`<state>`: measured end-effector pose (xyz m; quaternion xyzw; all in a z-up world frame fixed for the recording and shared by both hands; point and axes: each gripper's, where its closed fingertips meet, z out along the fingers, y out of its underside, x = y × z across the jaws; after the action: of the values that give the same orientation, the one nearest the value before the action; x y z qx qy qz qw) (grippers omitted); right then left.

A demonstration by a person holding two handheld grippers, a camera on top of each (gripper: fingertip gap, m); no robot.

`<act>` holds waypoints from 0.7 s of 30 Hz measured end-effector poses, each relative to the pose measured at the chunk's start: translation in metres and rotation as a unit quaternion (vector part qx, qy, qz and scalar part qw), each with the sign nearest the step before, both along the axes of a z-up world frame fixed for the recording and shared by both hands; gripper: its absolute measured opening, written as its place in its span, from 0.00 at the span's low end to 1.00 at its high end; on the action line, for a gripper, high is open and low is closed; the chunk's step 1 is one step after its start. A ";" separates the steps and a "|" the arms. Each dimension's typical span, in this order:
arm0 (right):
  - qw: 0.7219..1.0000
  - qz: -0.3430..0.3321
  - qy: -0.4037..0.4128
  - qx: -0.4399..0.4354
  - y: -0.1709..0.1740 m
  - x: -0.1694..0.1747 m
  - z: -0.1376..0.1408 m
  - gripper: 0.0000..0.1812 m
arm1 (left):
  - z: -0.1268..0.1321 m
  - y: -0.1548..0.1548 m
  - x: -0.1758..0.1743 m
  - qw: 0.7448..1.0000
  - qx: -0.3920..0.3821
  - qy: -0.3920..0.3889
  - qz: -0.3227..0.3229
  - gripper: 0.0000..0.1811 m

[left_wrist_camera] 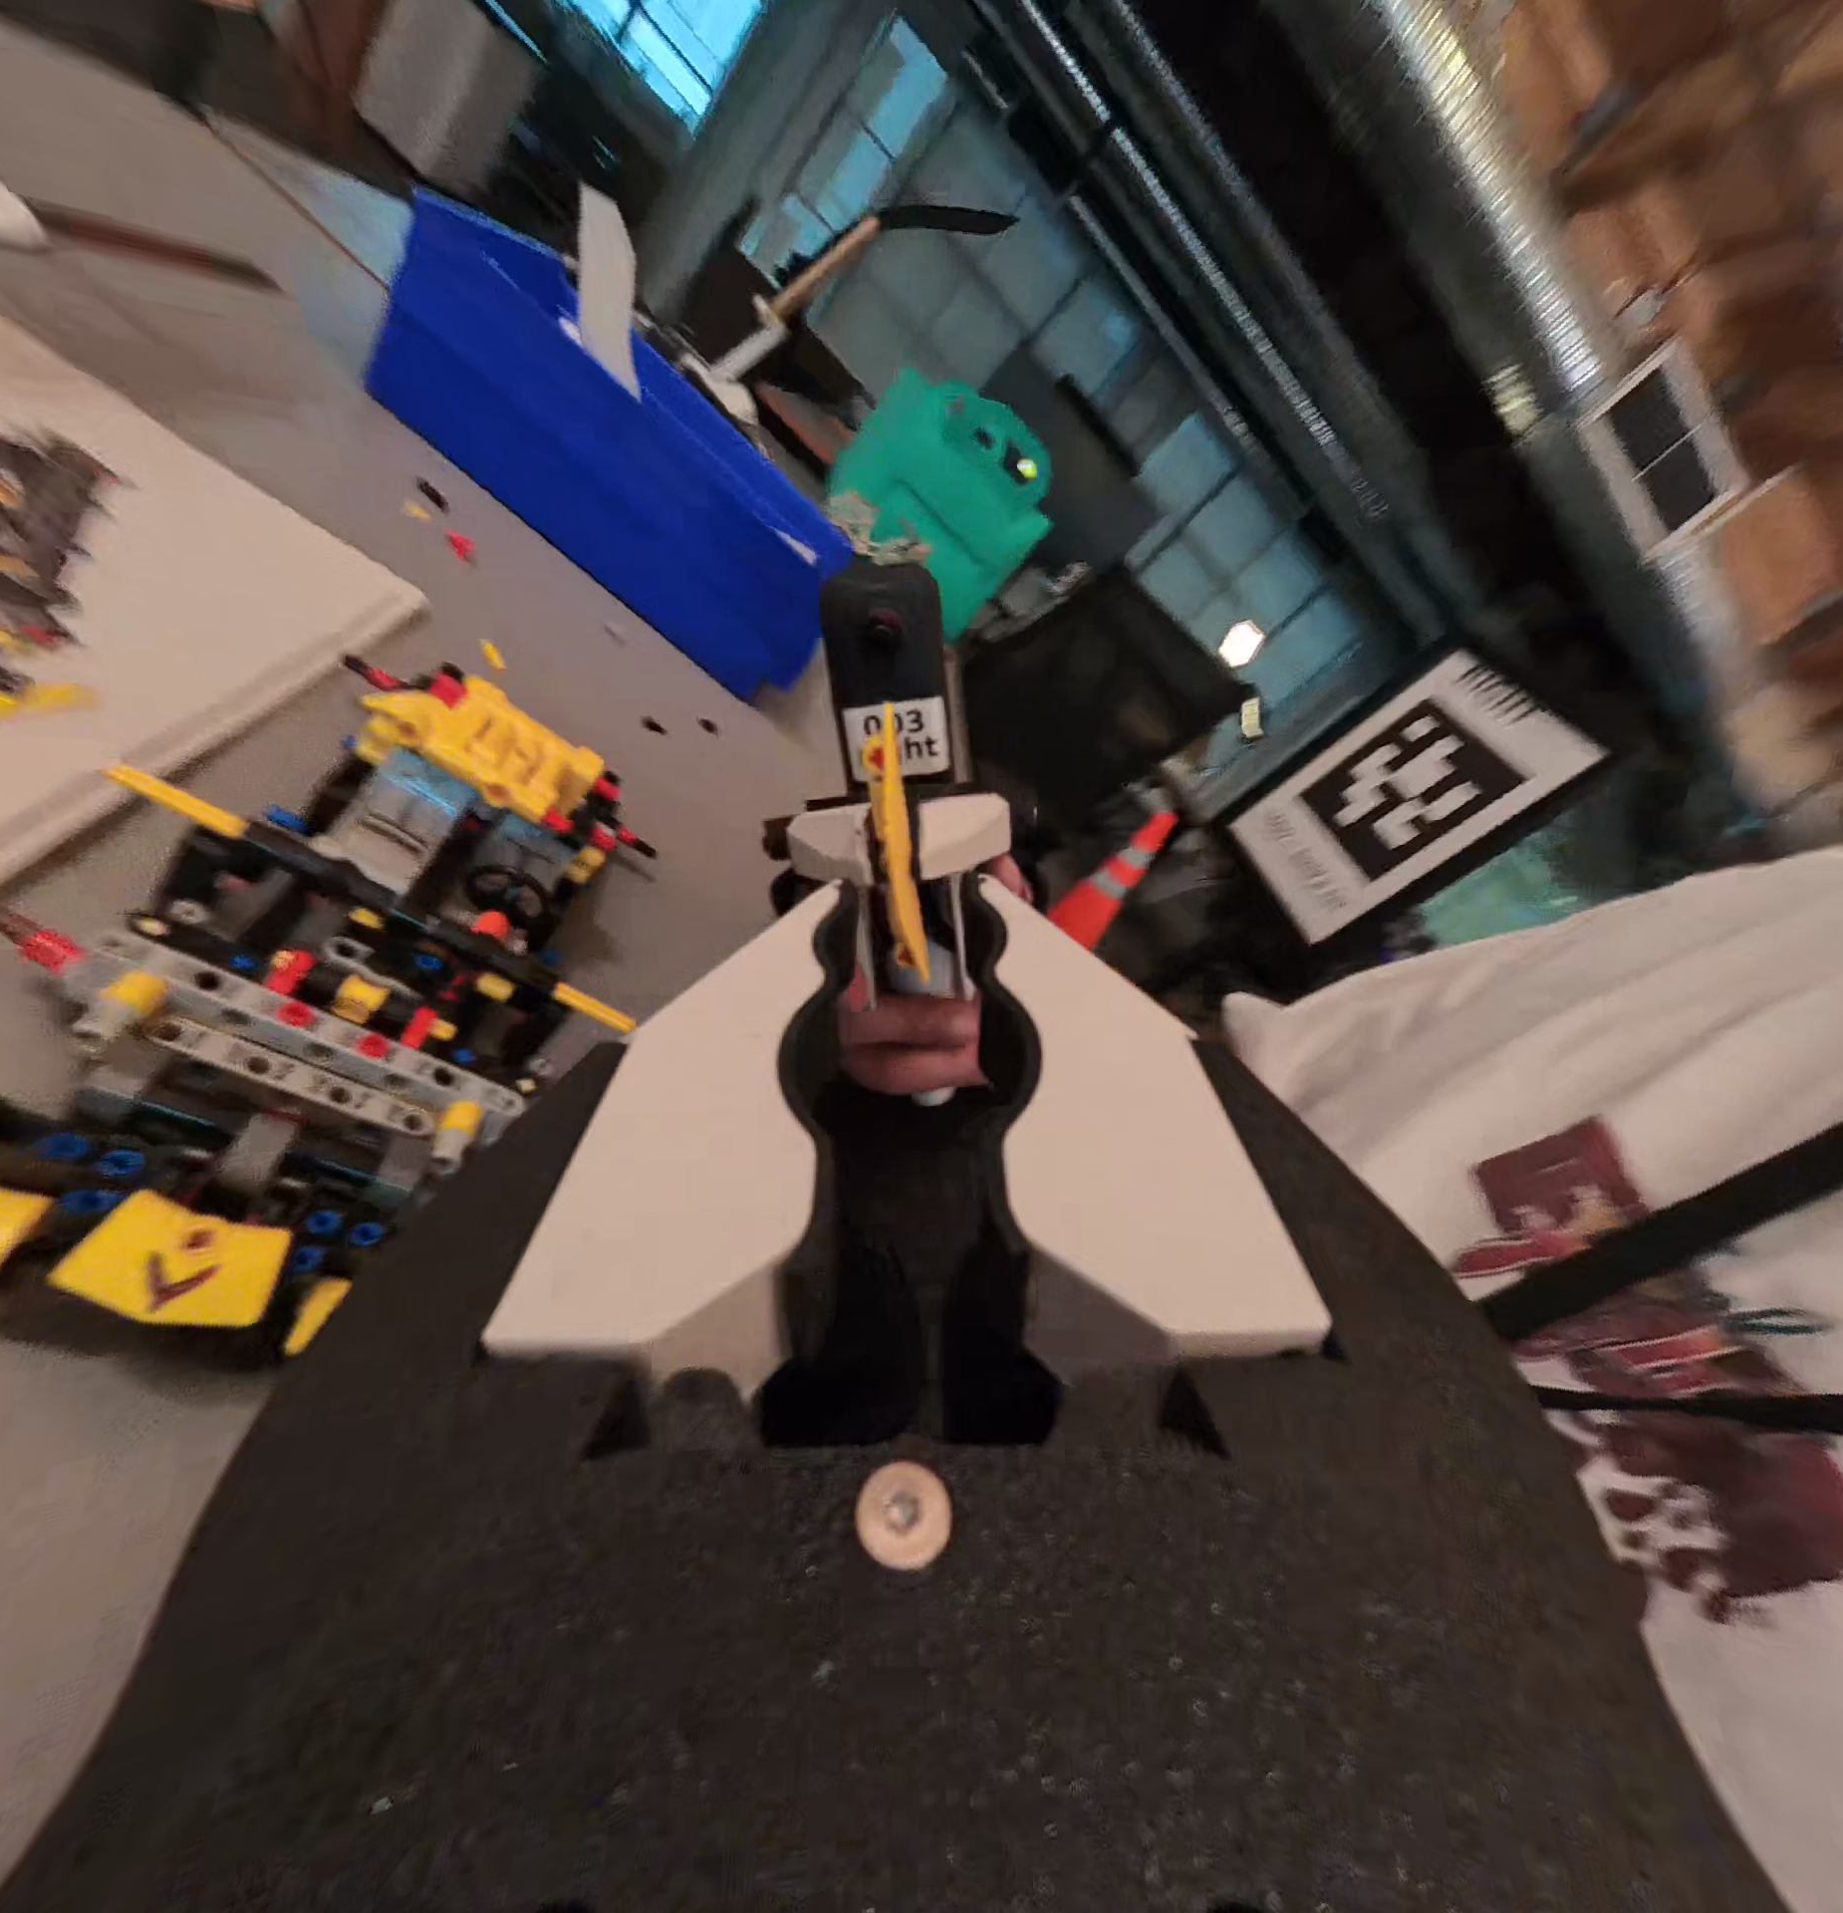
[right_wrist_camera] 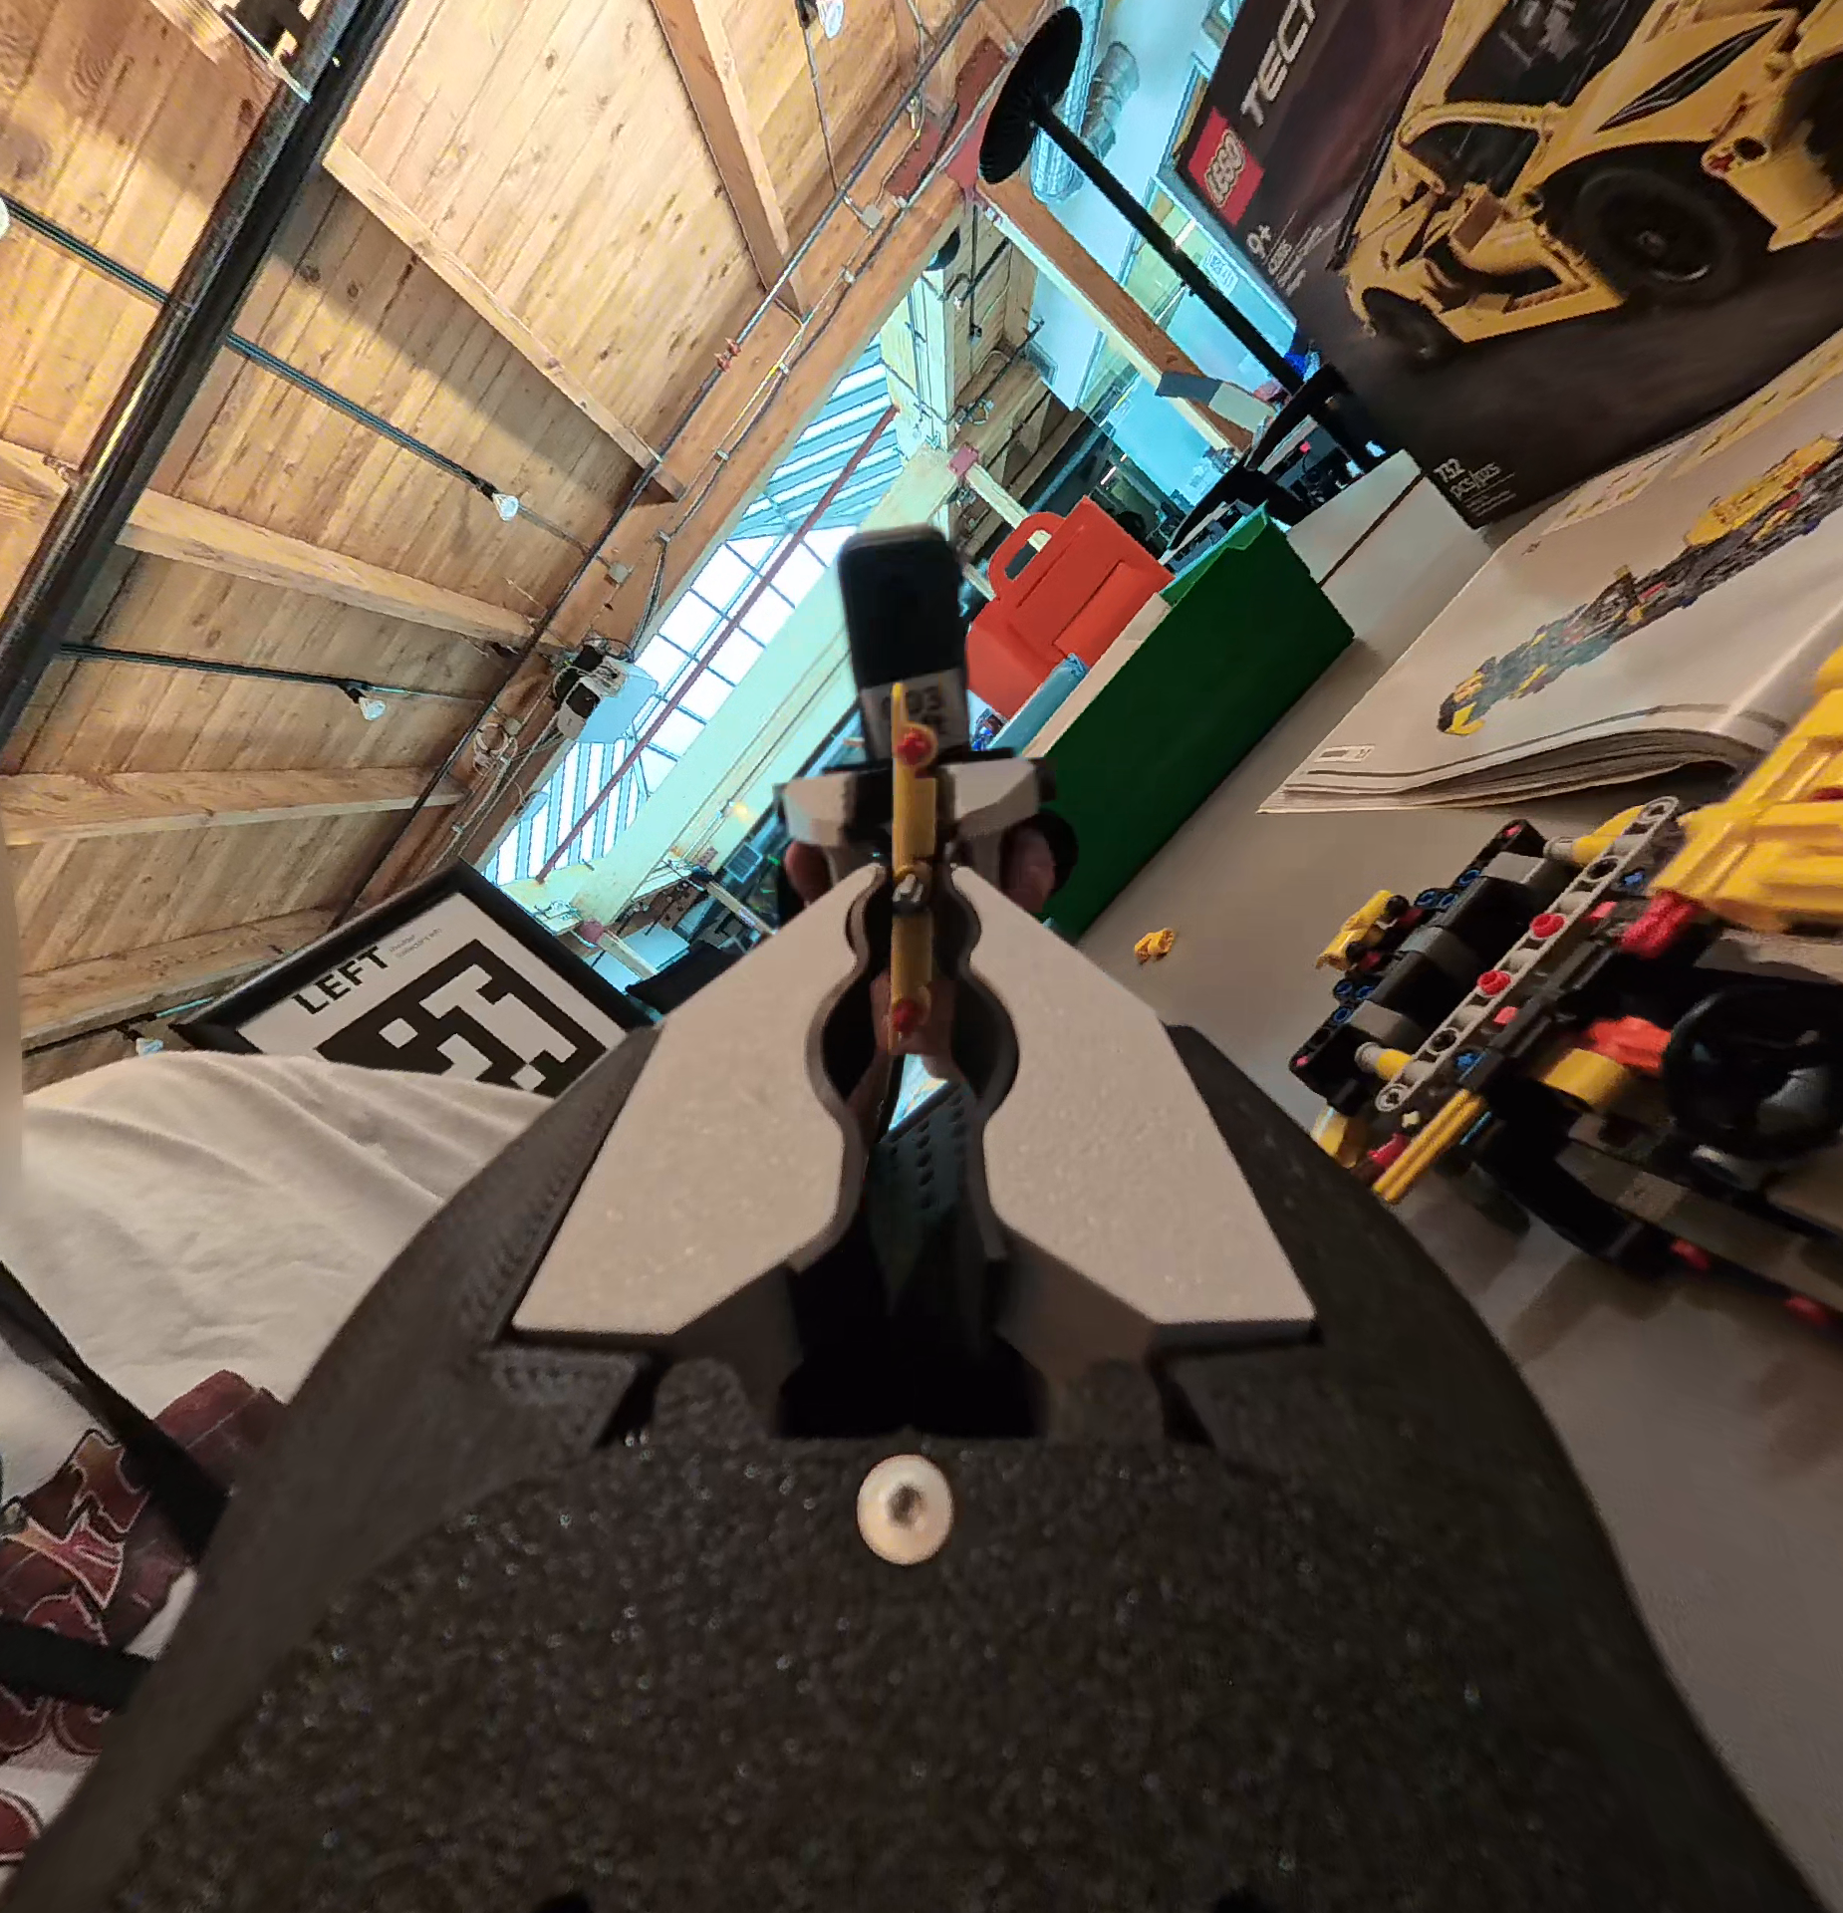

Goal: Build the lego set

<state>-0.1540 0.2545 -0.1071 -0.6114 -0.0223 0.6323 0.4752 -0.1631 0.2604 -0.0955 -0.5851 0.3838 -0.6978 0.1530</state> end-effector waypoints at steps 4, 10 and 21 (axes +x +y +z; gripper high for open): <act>1.000 0.001 -0.011 0.003 -0.001 -0.003 -0.001 0.03 | -0.011 -0.002 0.011 0.999 -0.024 0.006 -0.044 0.11; 1.000 0.000 -0.023 0.000 0.000 -0.005 -0.004 0.03 | -0.010 -0.008 0.014 0.994 -0.084 -0.039 -0.062 0.09; 1.000 -0.009 -0.027 -0.011 0.003 -0.002 -0.008 0.03 | -0.017 -0.007 0.011 0.999 -0.023 -0.016 -0.023 0.00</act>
<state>-0.1562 0.2578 -0.1151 -0.6334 -0.0229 0.6117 0.4734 -0.1521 0.2534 -0.1124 -0.5684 0.3785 -0.7189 0.1295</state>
